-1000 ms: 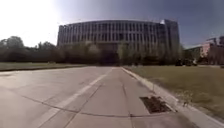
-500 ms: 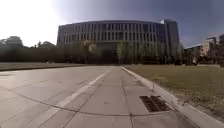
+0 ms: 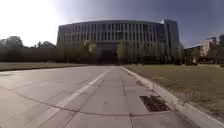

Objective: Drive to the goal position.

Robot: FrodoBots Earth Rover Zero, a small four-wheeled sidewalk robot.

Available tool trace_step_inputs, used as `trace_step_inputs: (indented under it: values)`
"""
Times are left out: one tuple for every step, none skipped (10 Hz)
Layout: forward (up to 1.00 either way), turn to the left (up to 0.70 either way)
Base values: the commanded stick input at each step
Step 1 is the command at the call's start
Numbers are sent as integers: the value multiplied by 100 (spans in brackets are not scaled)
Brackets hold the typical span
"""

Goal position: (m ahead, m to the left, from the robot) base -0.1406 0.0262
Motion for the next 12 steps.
trace_step_inputs:
  values:
    - [28,0]
    - [37,1]
    - [46,1]
    - [56,1]
    - [65,1]
    - [70,1]
    - [70,1]
    - [70,1]
    - [70,1]
    - [70,1]
    - [70,1]
    - [70,1]
